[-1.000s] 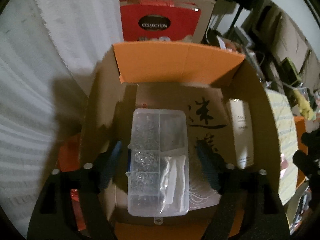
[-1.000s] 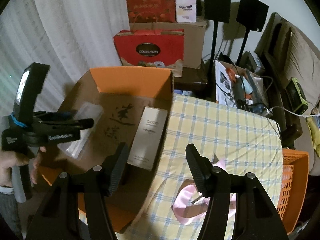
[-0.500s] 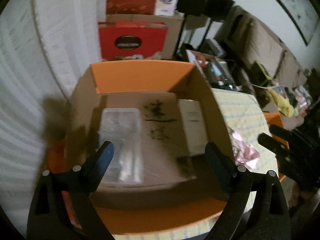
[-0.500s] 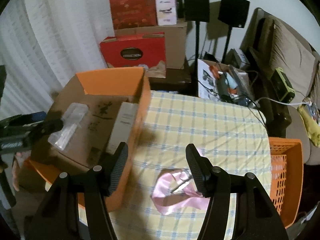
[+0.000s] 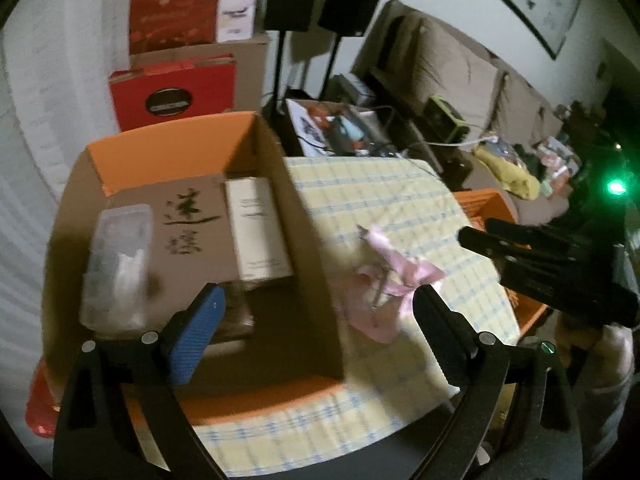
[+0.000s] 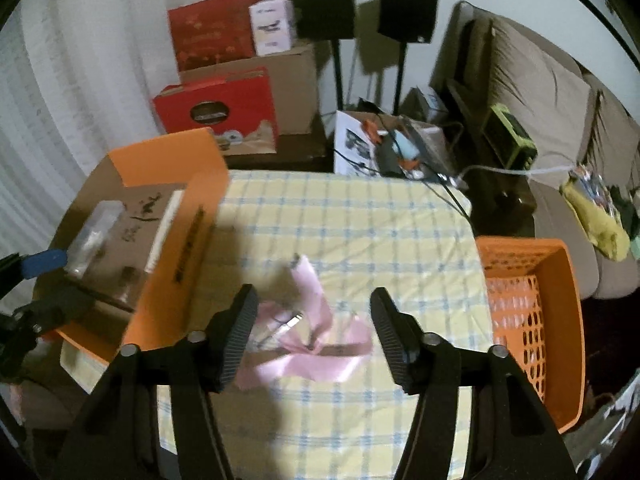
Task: Organize objects
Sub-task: 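Move the right gripper to the pink ribbon and pinch it, then lift the ribbon with the right gripper while the left gripper grasps another loop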
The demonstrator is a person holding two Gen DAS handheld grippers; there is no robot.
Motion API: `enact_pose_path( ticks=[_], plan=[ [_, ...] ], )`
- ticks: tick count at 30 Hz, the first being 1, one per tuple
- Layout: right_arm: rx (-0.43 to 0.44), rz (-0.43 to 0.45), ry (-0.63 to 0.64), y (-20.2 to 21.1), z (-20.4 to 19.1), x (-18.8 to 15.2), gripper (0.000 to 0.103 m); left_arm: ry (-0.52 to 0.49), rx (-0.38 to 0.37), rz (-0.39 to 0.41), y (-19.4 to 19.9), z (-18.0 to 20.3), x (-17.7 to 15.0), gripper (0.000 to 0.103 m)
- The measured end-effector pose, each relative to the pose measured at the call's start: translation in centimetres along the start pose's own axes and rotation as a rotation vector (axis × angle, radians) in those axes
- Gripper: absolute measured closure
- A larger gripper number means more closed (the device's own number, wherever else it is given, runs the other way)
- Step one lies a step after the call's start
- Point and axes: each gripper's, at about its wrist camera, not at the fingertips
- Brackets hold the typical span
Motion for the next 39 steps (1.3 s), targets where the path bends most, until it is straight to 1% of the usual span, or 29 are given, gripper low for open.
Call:
enact_pose_path(
  ticks=[1, 4, 8, 12, 17, 19, 26, 29, 35, 36, 37, 39],
  plan=[
    [-0.001, -0.01, -0.009, -0.2, 0.5, -0.4, 0.064, -0.004, -0.011, -0.004, -0.1, 0.5, -0.3, 0.009],
    [0.016, -0.03, -0.027, -0.7, 1.2, -1.1, 0.071, -0.026, -0.034, -0.013, -0.4, 2.2, -1.0, 0.009],
    [0.08, -0.069, -0.054, -2.1, 1.1, -1.7, 0.075, -0.032, -0.03, -0.033, -1.1, 3.2, -1.5, 0.01],
    [0.117, -0.117, -0.066, -4.2, 0.3, -2.1, 0.083, -0.027, -0.004, -0.034, -1.4, 3.4, -1.6, 0.01],
    [0.14, -0.156, -0.086, -7.2, -0.7, -2.2, 0.084, -0.017, 0.012, -0.035, -1.9, 3.0, -1.5, 0.01],
    [0.135, -0.174, -0.094, -8.5, -0.8, -2.2, 0.086, -0.005, 0.013, -0.039, -2.0, 2.6, -1.4, 0.01],
    [0.116, -0.208, -0.099, -11.0, -1.7, -2.0, 0.088, 0.012, 0.011, -0.048, -2.4, 1.8, -1.2, 0.01],
    [0.117, -0.215, -0.102, -11.6, -1.9, -1.9, 0.088, 0.016, 0.007, -0.051, -2.5, 1.6, -1.1, 0.01],
    [0.071, -0.205, -0.058, -12.2, -2.7, -2.1, 0.09, 0.02, 0.002, -0.054, -2.6, 1.4, -1.1, 0.01],
    [0.061, -0.202, -0.044, -12.2, -2.8, -2.2, 0.091, 0.019, -0.001, -0.057, -2.7, 1.4, -1.1, 0.01],
    [0.051, -0.201, -0.031, -12.2, -2.9, -2.2, 0.096, 0.019, -0.003, -0.058, -2.7, 1.5, -1.1, 0.01],
    [0.052, -0.195, -0.017, -12.3, -3.0, -2.2, 0.098, 0.015, -0.008, -0.057, -2.6, 1.8, -1.1, 0.01]
  ],
)
Point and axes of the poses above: each gripper's, at about its wrist camera, not at the fingertips, and y roughly against the way its jaws point, z to its right, x to its top, and after that the axes turned 3 degrees about y, right-handed
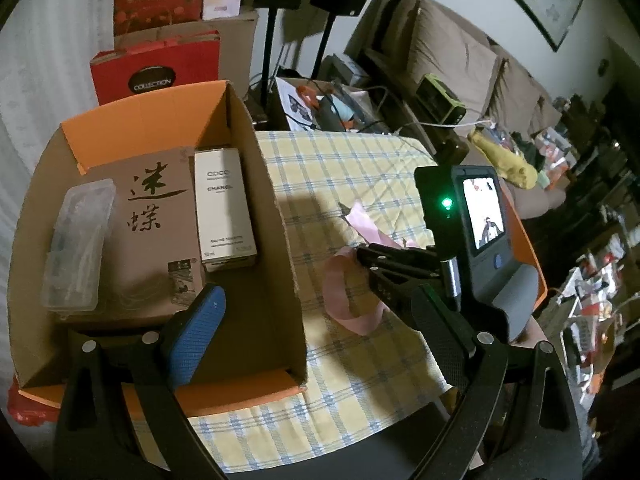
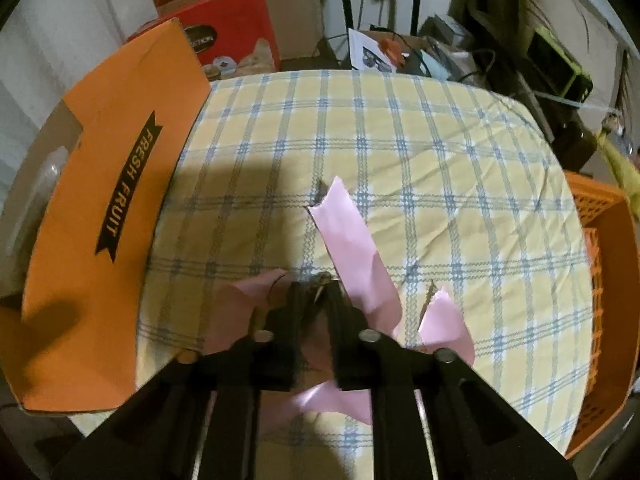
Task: Organize objects
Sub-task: 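Lift the ribbon with the right gripper while the left gripper grasps another loop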
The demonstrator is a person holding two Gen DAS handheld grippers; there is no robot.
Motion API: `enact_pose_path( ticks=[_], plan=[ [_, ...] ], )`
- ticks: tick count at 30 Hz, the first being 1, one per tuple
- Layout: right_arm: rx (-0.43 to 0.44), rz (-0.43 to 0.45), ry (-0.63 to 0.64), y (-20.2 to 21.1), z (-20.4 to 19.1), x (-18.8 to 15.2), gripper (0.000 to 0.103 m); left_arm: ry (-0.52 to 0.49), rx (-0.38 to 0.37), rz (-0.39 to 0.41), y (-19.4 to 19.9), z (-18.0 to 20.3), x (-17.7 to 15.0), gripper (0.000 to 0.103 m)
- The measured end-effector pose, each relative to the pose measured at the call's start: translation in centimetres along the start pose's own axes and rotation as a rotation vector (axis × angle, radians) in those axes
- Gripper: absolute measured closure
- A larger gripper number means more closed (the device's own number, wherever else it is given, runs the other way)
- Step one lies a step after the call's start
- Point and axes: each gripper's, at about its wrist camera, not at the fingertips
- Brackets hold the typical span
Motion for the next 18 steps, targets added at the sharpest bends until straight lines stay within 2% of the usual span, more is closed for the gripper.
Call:
enact_pose_path(
  ticks=[7, 18],
  plan=[
    [0.066, 0.075, -0.047, 3.0, 1.6, 0.1, 0.1, -0.027, -0.016, -0.012, 0.1, 1.3, -0.3, 0.01],
    [0.053, 0.19, -0.095, 10.3, 5.4, 0.2, 0.1, -0.123, -0.032, -0.038, -1.5, 5.5, -0.8, 0.01]
  ],
)
Point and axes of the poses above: each gripper's, at about its wrist camera, not at the fingertips, and y roughly against the way its jaws point, z to its right, x to its top, and after that the axes turned 3 degrees about y, right-handed
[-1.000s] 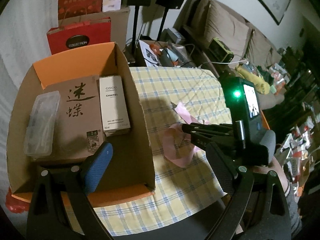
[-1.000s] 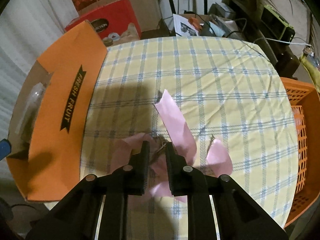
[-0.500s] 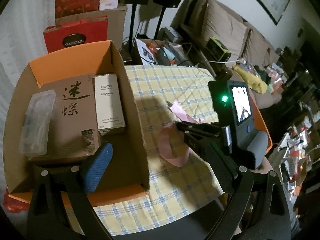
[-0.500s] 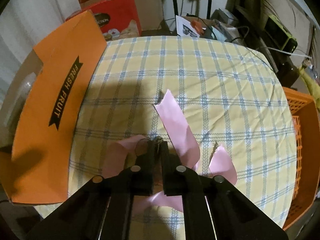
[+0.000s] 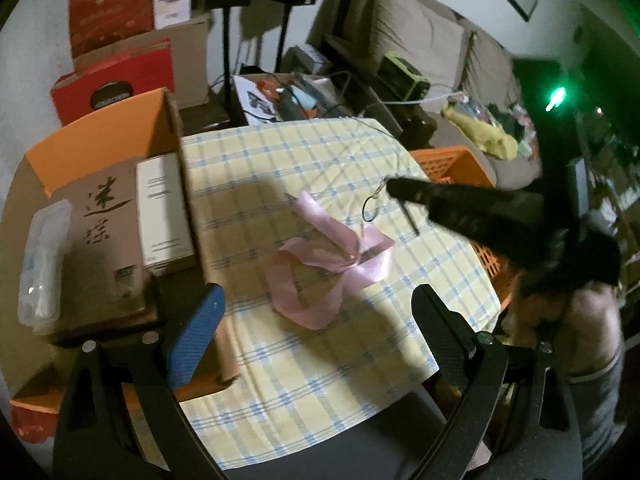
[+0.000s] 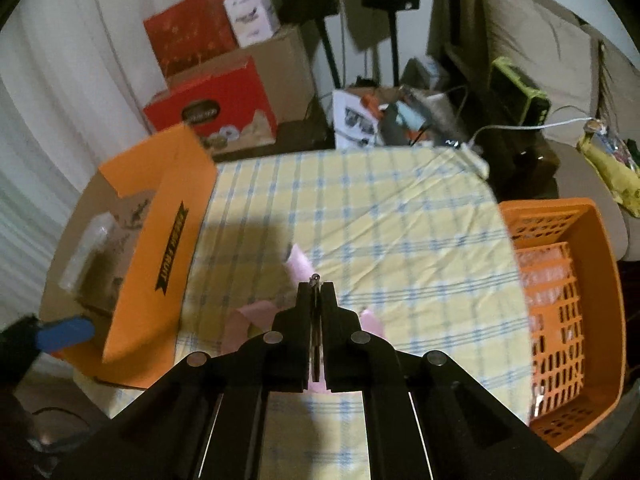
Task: Organize objects
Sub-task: 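Lift the ribbon with the right gripper while the left gripper grasps another loop, then carry the pink ribbon with both grippers toward the cardboard box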
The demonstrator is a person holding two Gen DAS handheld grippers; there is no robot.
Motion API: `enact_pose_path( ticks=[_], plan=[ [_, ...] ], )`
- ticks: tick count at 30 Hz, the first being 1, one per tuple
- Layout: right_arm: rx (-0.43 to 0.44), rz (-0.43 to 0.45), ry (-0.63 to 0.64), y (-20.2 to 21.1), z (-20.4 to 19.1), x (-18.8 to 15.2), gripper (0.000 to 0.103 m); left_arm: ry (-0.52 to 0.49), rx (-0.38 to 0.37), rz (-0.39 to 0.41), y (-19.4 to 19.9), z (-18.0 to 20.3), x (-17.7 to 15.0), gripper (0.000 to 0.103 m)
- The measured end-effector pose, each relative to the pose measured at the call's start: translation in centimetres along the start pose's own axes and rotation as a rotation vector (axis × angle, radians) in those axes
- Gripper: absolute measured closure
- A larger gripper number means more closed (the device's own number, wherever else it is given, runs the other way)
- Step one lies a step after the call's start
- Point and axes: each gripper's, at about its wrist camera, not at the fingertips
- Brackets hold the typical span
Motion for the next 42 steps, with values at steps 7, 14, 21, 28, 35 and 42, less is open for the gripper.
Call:
enact_pose_path(
  ticks=[7, 14, 21, 28, 35, 42],
  plan=[
    [-0.013, 0.048, -0.035, 3.7, 2.4, 0.1, 0.1, -0.085, 0.019, -0.029, -3.2, 3.1, 0.2, 0.01],
    [-0.026, 0.057, -0.052, 5.2, 4.1, -0.7, 0.1, -0.126, 0.048, -0.066, -7.3, 4.4, 0.4, 0.01],
    [-0.029, 0.048, -0.065, 5.3, 5.2, -1.6, 0.1, -0.144, 0.112, -0.088, -11.6, 4.7, 0.2, 0.015],
    [-0.029, 0.036, -0.081, 4.9, 6.4, -2.2, 0.1, -0.142, 0.116, -0.132, -14.1, 4.3, -0.1, 0.04],
    [-0.025, 0.026, -0.087, 4.3, 6.4, -2.3, 0.1, -0.174, 0.12, -0.1, -13.9, 4.8, 0.1, 0.099],
    [-0.019, 0.032, -0.072, 4.6, 5.7, -2.1, 0.1, -0.154, 0.063, -0.089, -11.9, 4.6, 0.6, 0.101]
  ],
)
Point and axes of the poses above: each gripper's, at about its wrist camera, not at the fingertips, and y roughly against the way its jaws point, z to its right, x to its top, and after that the axes turned 3 degrees about y, right-handed
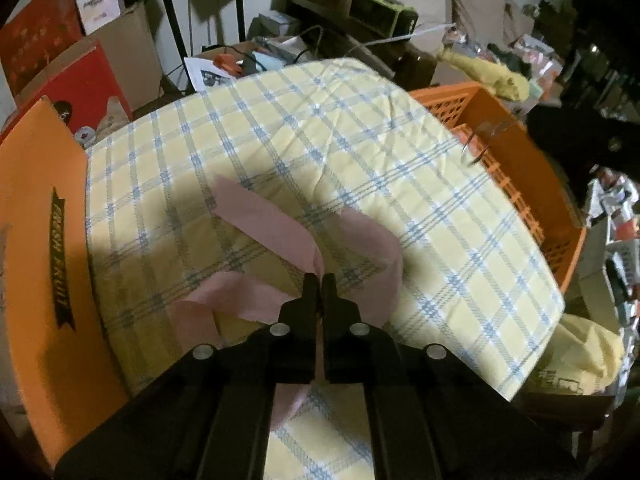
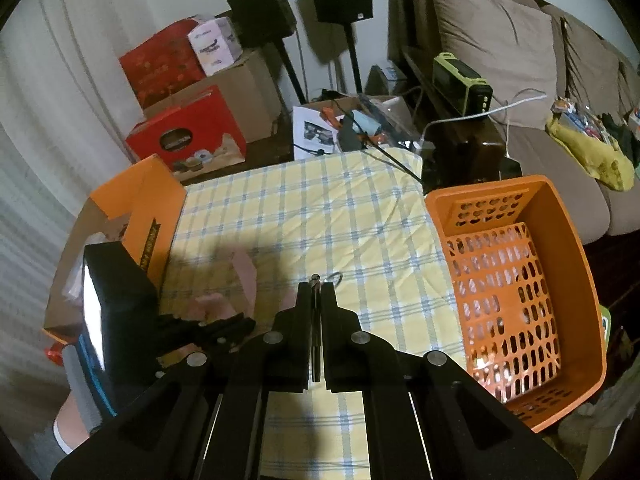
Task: Organize objects
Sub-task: 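Carry the pink ribbon with both grippers toward the cardboard box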
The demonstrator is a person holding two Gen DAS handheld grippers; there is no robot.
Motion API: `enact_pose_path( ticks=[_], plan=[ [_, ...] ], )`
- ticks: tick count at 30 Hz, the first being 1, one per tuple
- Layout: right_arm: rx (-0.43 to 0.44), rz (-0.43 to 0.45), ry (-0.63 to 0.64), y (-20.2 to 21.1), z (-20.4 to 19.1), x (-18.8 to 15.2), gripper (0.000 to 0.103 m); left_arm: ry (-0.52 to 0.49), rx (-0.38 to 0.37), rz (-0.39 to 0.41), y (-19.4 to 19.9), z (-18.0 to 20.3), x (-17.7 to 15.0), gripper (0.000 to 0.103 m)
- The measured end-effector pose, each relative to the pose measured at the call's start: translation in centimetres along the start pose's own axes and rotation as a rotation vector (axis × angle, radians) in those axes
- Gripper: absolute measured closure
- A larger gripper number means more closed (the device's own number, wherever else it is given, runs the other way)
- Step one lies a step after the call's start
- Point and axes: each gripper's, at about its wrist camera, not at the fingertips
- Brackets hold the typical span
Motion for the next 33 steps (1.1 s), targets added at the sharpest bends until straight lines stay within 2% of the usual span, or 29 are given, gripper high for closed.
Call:
enact_pose_path(
  ticks=[7, 14, 15, 18, 19, 21, 25, 30, 32, 33],
  plan=[
    [0.005, 0.011, 0.007, 0.6, -0.5, 0.1, 0.1, -0.017, -0.041, 0.043, 3.6, 0.1, 0.9, 0.101],
    [0.002, -0.001, 0.001, 0.5, -0.4, -0.3, 0.1, -0.045, -0.051, 0.013, 1.6, 0.6, 0.2, 0.1],
    [0.0, -0.003, -0.001, 0.5, -0.3, -0.4, 0.1, -0.044, -0.056, 0.012, 1.2, 0.7, 0.1, 0.098],
    [-0.003, -0.009, -0.008, 0.3, 0.1, -0.5, 0.1, -0.062, -0.065, 0.017, 0.3, 1.0, -0.4, 0.07],
    [-0.003, -0.011, -0.008, 0.2, 0.2, -0.6, 0.1, -0.062, -0.067, 0.019, 0.1, 1.1, -0.5, 0.065],
    [-0.005, -0.013, -0.009, 0.1, 0.3, -0.6, 0.1, -0.059, -0.078, 0.019, -0.3, 1.1, -0.7, 0.063],
    [-0.006, -0.016, -0.012, 0.0, 0.5, -0.6, 0.1, -0.071, -0.084, -0.005, -1.4, 1.3, -1.0, 0.05],
    [-0.009, -0.023, -0.017, -0.3, 0.8, -0.7, 0.1, -0.12, -0.021, 0.016, -2.2, 2.2, -1.4, 0.052],
    [-0.01, -0.025, -0.018, -0.4, 0.8, -0.8, 0.1, -0.136, -0.008, 0.033, -2.2, 2.5, -1.4, 0.068],
    [-0.01, -0.026, -0.018, -0.4, 0.8, -0.8, 0.1, -0.143, -0.006, 0.037, -2.2, 2.6, -1.4, 0.081]
  ],
)
Point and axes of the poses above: each gripper's, at about its wrist camera, not at the fingertips, and y roughly against the way its jaws point, z to its right, x to its top, and after that the axes turned 3 degrees about y, right-handed
